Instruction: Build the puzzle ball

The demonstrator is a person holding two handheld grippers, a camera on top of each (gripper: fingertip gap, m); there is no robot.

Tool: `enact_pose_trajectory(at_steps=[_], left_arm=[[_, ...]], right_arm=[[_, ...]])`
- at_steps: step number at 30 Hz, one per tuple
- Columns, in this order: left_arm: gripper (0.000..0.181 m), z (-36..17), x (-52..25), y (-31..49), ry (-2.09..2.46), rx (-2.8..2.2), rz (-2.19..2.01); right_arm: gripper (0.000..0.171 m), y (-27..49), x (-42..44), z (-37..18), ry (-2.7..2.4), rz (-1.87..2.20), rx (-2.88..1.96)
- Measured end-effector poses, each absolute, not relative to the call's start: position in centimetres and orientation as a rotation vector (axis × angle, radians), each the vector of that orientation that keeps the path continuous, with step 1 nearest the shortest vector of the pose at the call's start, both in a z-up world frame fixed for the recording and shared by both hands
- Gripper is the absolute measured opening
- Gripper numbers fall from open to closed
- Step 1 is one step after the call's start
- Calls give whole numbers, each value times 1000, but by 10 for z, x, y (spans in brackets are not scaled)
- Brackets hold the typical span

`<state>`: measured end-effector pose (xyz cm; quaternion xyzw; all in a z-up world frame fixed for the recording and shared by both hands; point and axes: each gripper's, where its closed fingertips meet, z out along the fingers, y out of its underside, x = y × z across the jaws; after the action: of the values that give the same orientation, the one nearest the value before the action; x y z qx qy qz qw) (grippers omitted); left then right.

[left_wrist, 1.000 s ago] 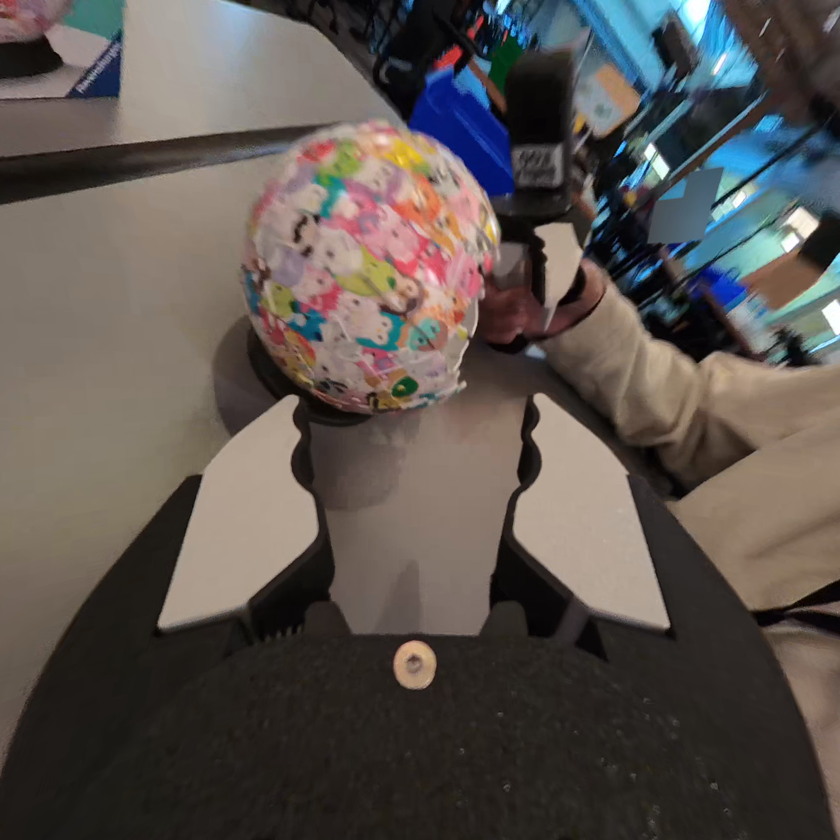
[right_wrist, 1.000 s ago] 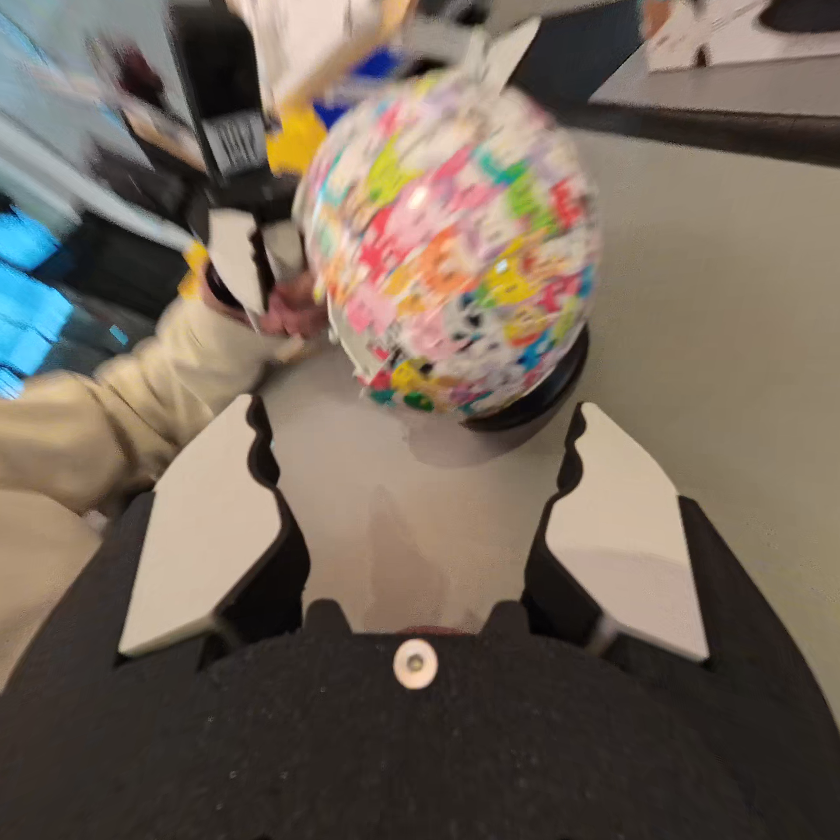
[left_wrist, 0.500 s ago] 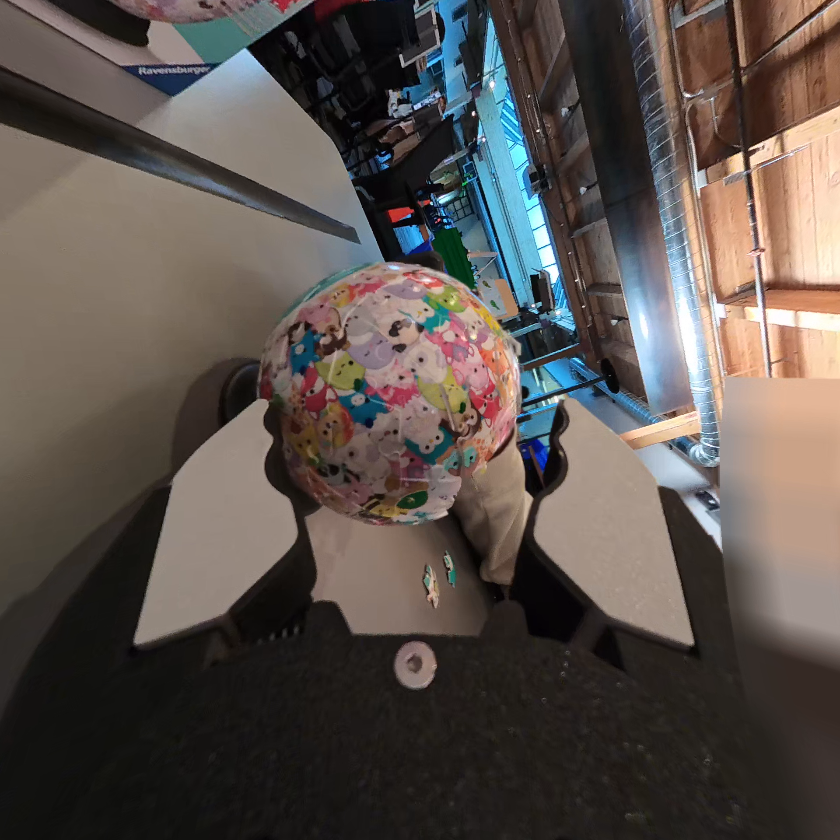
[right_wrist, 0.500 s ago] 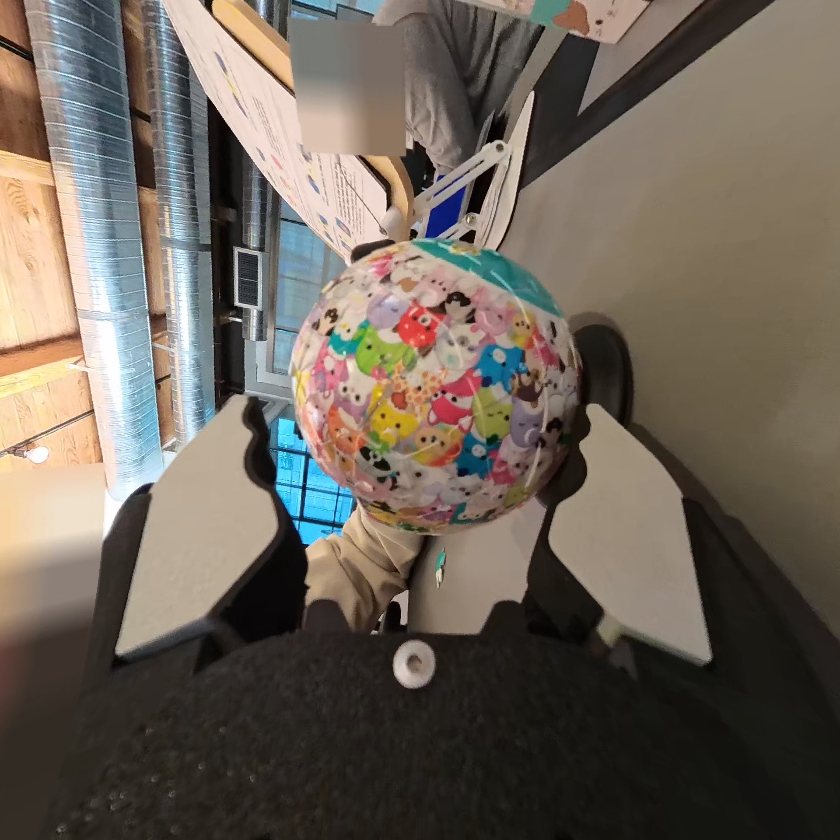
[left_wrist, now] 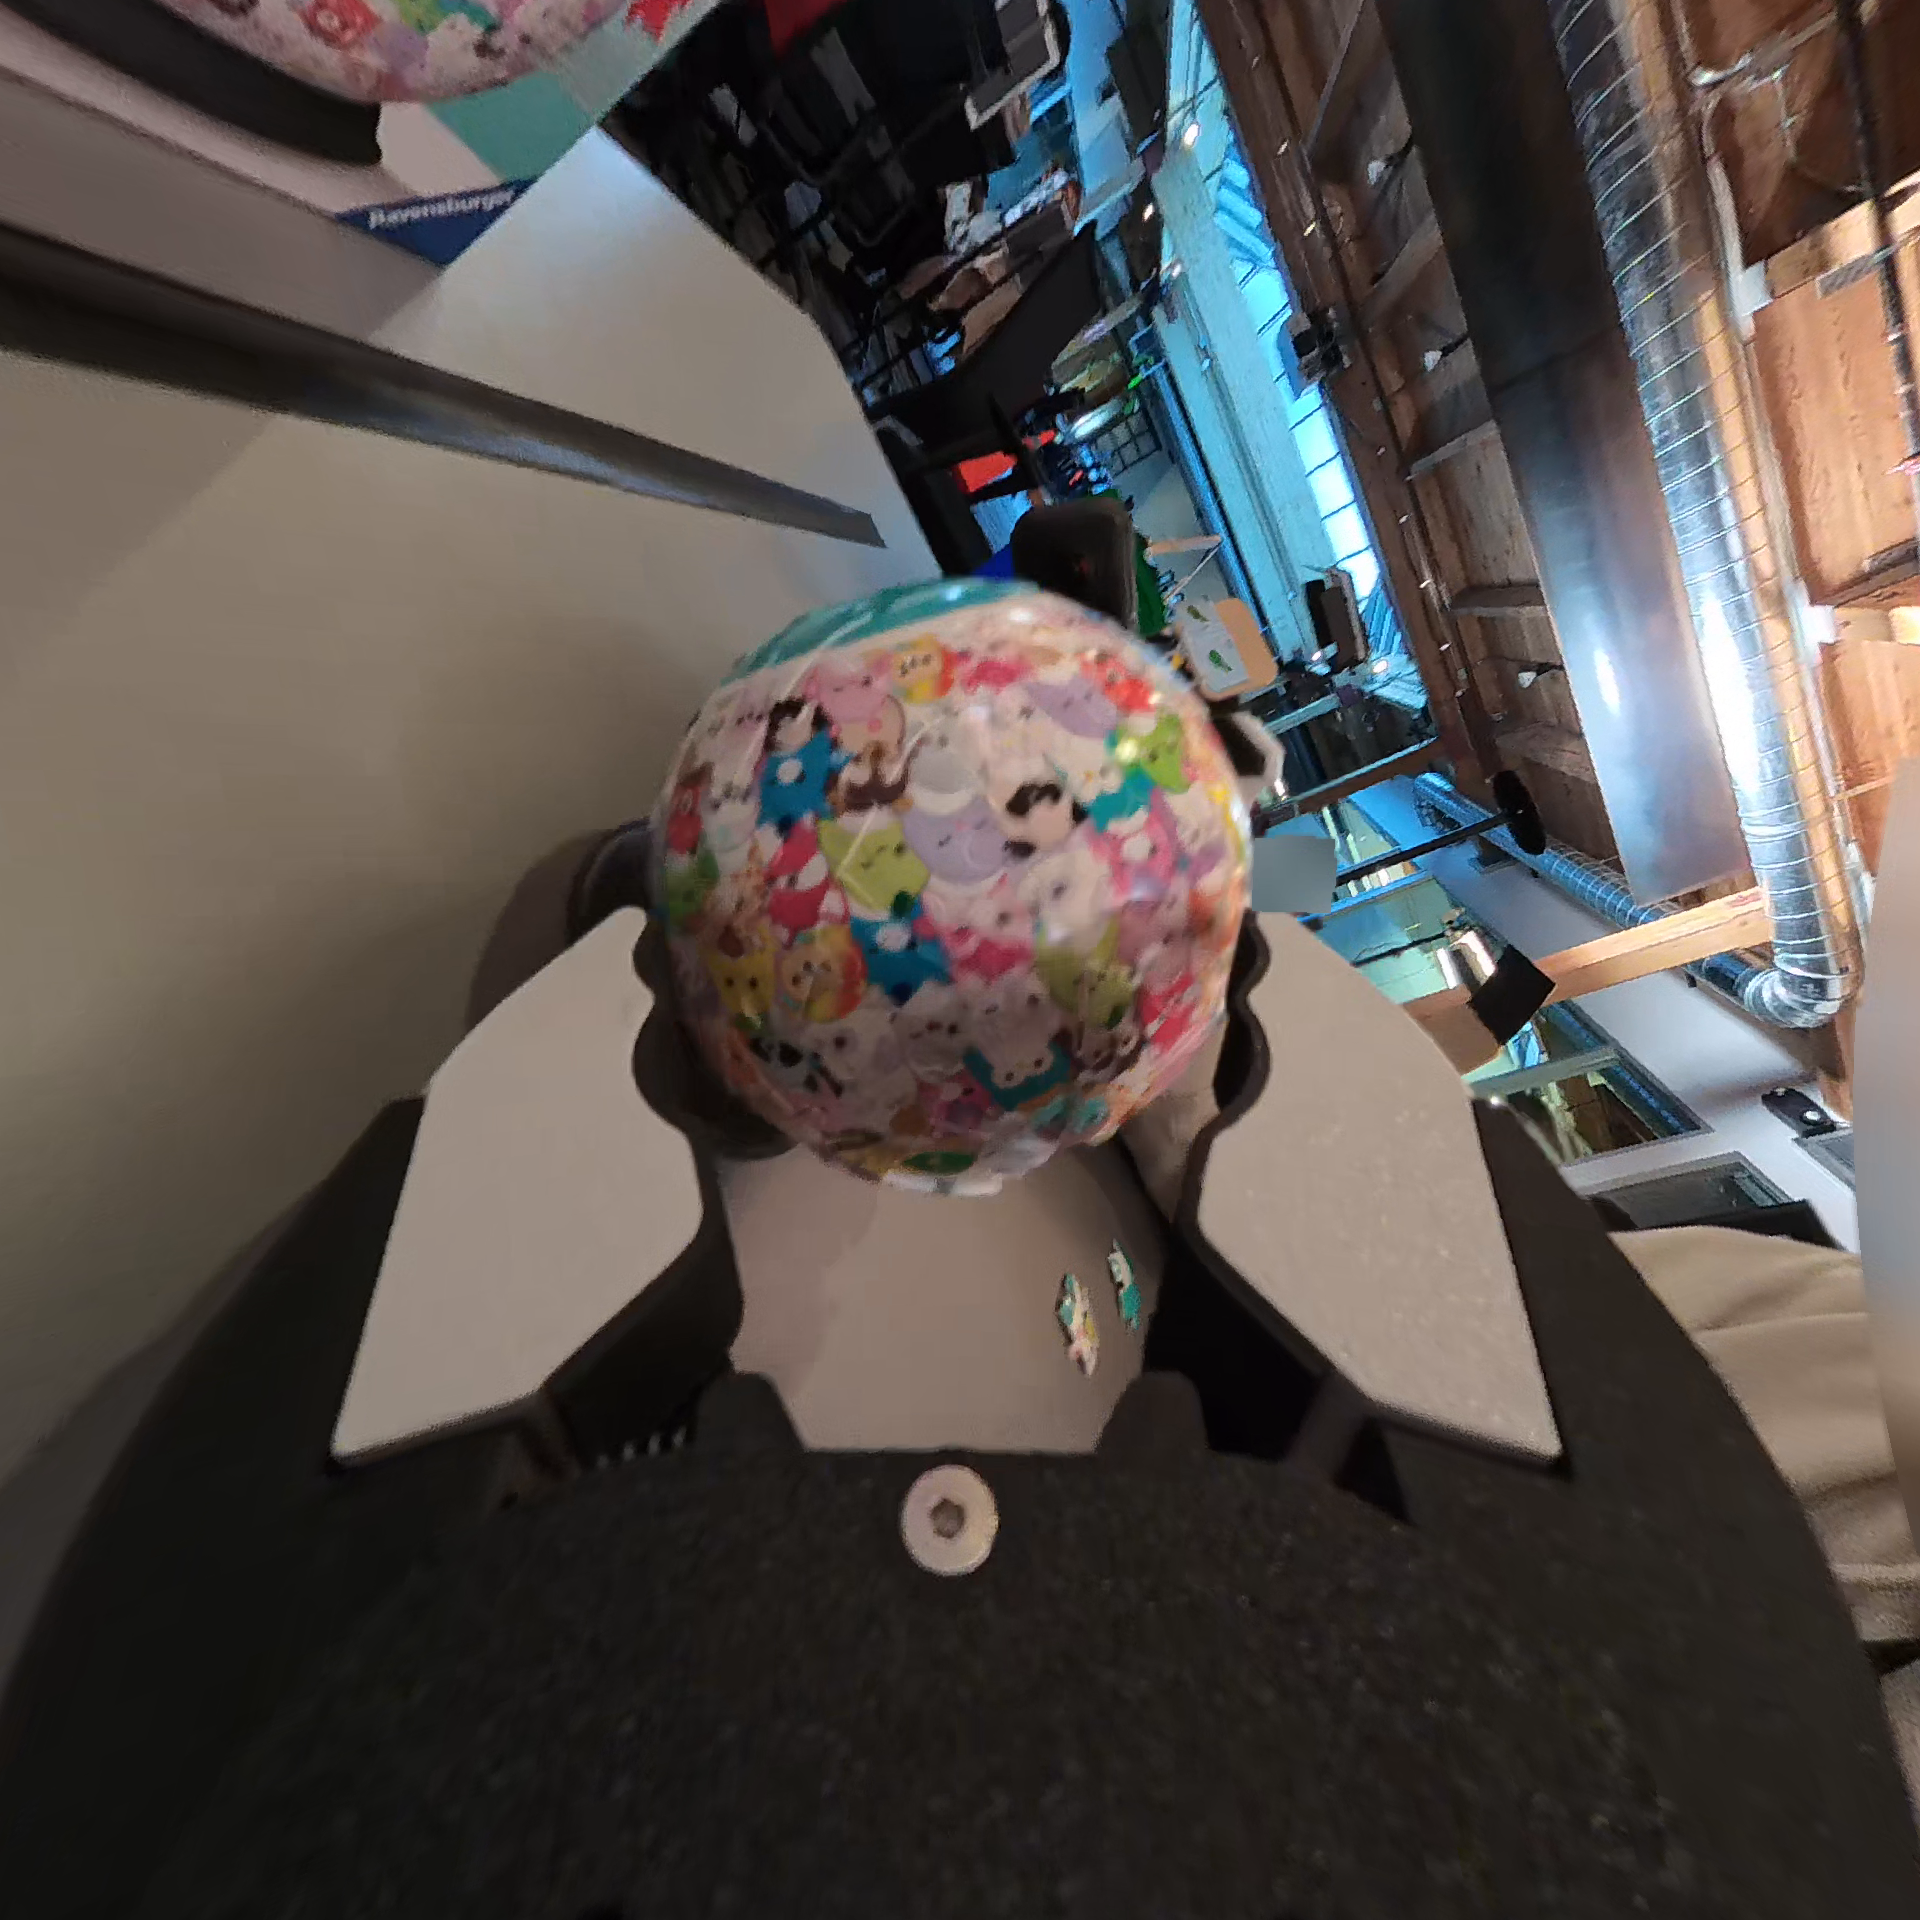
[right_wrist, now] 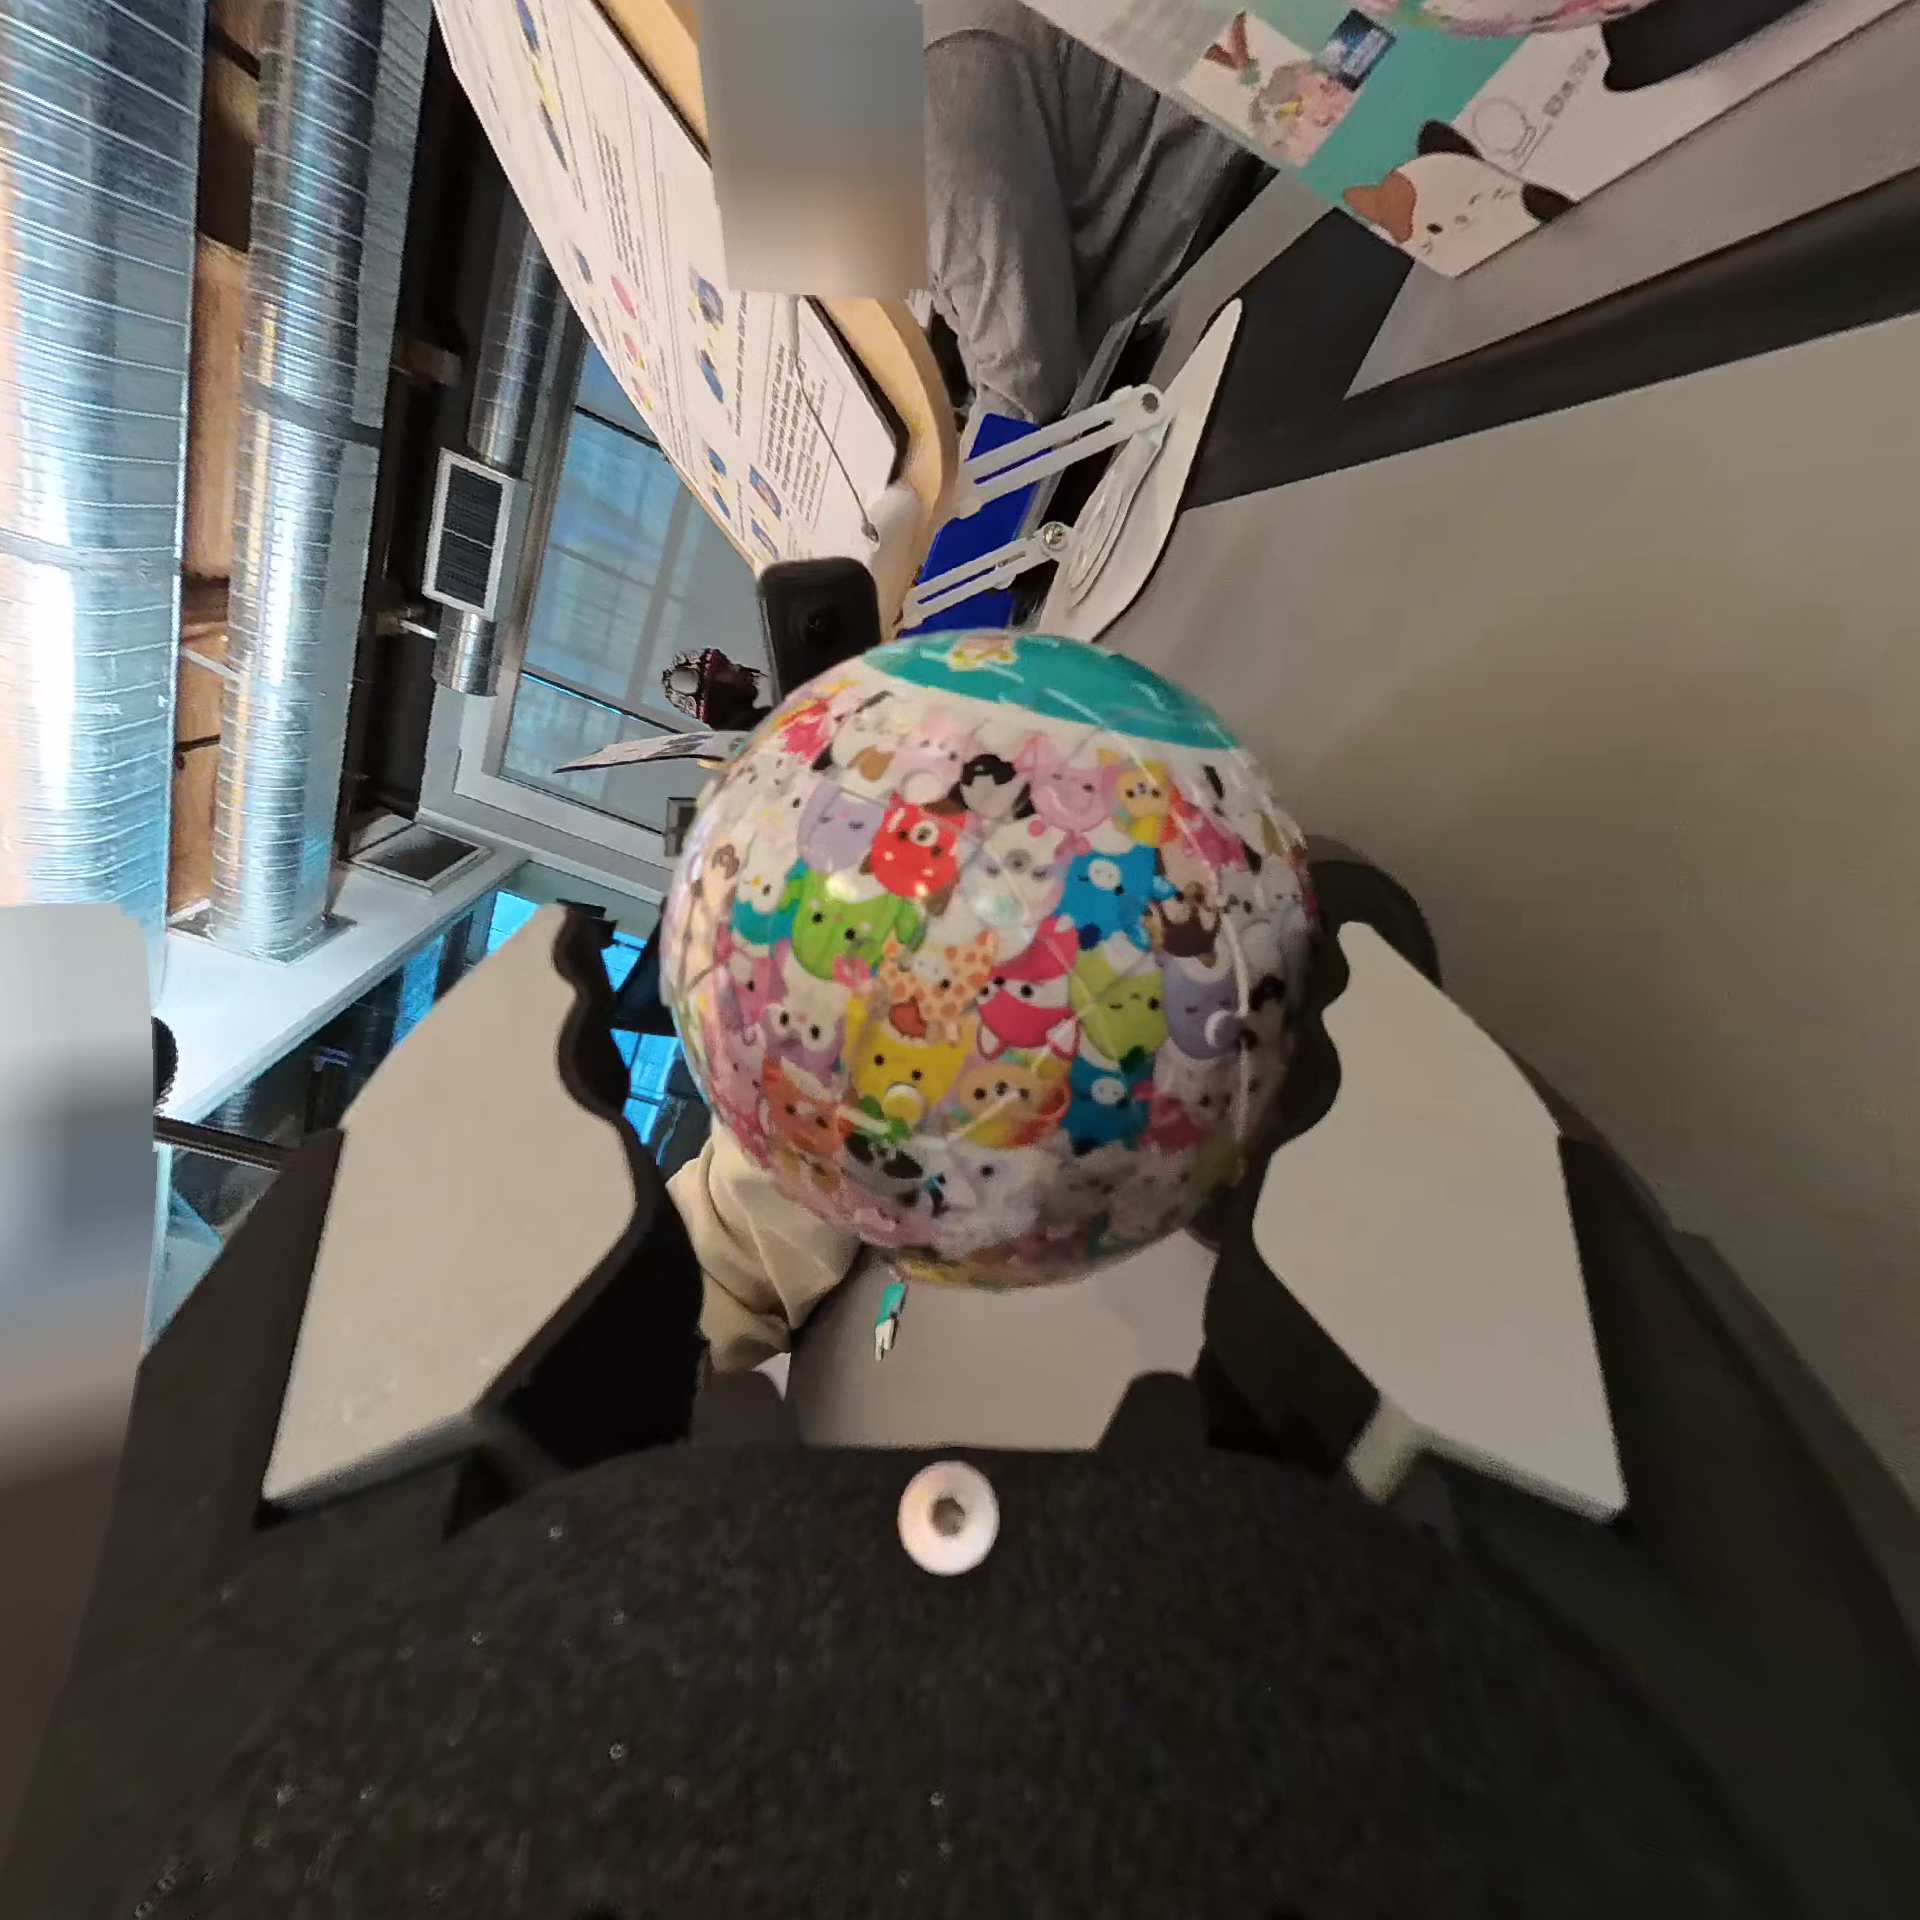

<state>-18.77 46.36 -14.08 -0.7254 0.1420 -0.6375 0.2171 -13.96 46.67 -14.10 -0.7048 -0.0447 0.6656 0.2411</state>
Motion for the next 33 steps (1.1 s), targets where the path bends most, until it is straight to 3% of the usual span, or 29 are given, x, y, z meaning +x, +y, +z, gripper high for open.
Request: enact_pose_trajectory(at_steps=[9,17,28,33], left_arm=[[103,-150,-181,456,407,-2029,-1836],[108,-141,-181,461,433,-1978,-1780],[100,-144,-187,462,434,-1969,-1770],[105,-156,-178,450,445,-2024,-1859]], right_arm=[[118,446,-137,-155,-139,1883,-2009],[141,452,-152,-148,-292,1749,-2005],[134,461,-158,-155,-358,1629,-2035],[131,455,-155,-157,-335,1703,-2058]])
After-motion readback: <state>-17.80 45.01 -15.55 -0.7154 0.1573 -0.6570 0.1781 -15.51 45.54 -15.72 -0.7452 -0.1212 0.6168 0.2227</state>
